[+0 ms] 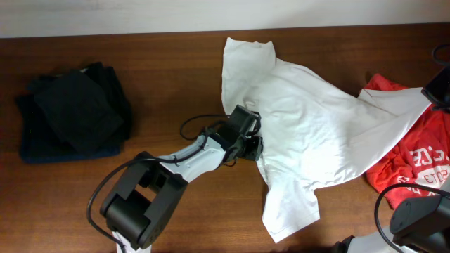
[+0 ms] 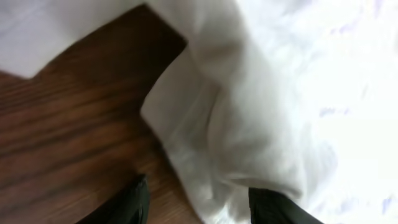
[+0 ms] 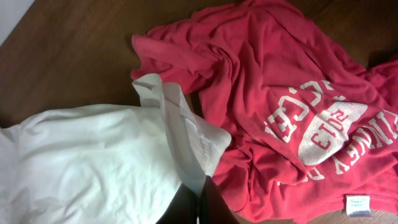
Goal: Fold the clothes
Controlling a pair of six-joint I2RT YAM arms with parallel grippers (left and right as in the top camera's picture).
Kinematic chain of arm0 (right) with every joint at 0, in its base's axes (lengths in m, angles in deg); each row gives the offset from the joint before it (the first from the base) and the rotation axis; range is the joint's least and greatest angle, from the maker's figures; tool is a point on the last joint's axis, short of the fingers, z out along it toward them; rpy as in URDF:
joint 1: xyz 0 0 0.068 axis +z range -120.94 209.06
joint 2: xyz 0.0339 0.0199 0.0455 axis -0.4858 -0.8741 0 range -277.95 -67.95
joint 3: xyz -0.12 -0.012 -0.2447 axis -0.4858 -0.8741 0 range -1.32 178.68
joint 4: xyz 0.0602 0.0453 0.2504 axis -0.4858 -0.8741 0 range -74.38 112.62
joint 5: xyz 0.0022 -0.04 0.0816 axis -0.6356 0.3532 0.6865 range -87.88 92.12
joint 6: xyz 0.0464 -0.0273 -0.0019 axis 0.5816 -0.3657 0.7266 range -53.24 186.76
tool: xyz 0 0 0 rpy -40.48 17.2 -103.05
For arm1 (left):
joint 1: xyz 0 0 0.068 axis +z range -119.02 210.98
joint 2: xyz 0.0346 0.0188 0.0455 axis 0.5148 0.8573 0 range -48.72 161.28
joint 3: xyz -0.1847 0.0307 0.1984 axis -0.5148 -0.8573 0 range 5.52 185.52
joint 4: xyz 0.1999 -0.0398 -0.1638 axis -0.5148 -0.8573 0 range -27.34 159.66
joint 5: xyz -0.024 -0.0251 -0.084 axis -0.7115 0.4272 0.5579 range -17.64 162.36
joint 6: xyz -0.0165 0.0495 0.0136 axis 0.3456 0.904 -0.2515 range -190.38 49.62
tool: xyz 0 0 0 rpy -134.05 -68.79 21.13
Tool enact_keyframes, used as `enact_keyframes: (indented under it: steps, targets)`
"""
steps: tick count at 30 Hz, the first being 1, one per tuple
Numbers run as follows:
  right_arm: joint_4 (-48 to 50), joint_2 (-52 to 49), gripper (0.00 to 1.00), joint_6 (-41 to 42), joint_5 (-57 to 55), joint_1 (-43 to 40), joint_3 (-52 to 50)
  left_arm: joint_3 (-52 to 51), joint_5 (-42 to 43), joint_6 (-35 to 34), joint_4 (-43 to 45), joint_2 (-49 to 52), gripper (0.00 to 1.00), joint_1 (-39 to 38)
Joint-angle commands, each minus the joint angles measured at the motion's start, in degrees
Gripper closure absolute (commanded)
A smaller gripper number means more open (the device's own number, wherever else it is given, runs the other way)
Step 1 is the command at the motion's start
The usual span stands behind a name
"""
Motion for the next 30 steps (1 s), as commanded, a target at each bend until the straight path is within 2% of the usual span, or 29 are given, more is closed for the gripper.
enact_keyframes:
  steps: [1, 4, 8, 12, 15, 20, 21, 23, 24, 26, 30]
  targets:
    - [-0.07, 0.37, 0.96, -0.33, -0.92, 0.26, 0.68, -1.64, 0.42, -2.49, -0.92, 4.55, 0.68, -1.55]
    - [-0.07, 0.37, 0.96, -0.33, -0.92, 0.26, 0.68, -1.64, 1.40, -2.49, -0.87, 4.55, 0.98, -1.53]
    - [-0.07, 0.37, 0.96, -0.33, -0.92, 0.26, 0.68, -0.70, 0.02, -2.45, -4.66, 4.11, 0.99, 0.15]
    - [-0.09, 0.37, 0.96, -0.33, -0.85, 0.26, 0.68, 2.16, -10.32, -0.61, -16.39, -0.35, 0.99, 9.25]
    - [-1.79, 0.20, 0.96, -0.33, 2.45, 0.66, 0.66, 2.51, -10.93, 2.99, -17.33, -4.31, 1.00, 17.05]
    - [-3.06, -2.45, 0.96, -0.33, 2.51, 4.44, 0.37, 2.47, -10.60, 2.95, -17.40, -5.84, 0.99, 27.43]
    - [-3.06, -3.10, 0.96, -0.33, 2.32, 5.01, 0.28, 2.47, -9.90, 2.99, -17.35, -5.84, 0.93, 28.15]
    - [-3.34, -4.15, 0.96, -0.35, 1.38, 5.90, 0.28, 2.49, -6.84, 4.33, -17.44, -5.84, 0.61, 28.68]
    - [-3.78, -4.76, 0.96, -0.37, 0.85, 6.29, 0.24, 2.51, -4.61, 4.50, -18.05, -5.86, 0.39, 28.72]
    - [-4.87, -5.86, 0.96, -0.55, 0.76, 6.62, 0.22, 2.51, 1.77, 5.70, -22.86, -6.34, 0.32, 28.72]
    - [-5.20, -6.38, 0.96, -0.55, 0.76, 6.64, -0.22, 2.27, 11.17, 5.25, -32.39, -6.62, 0.31, 27.89]
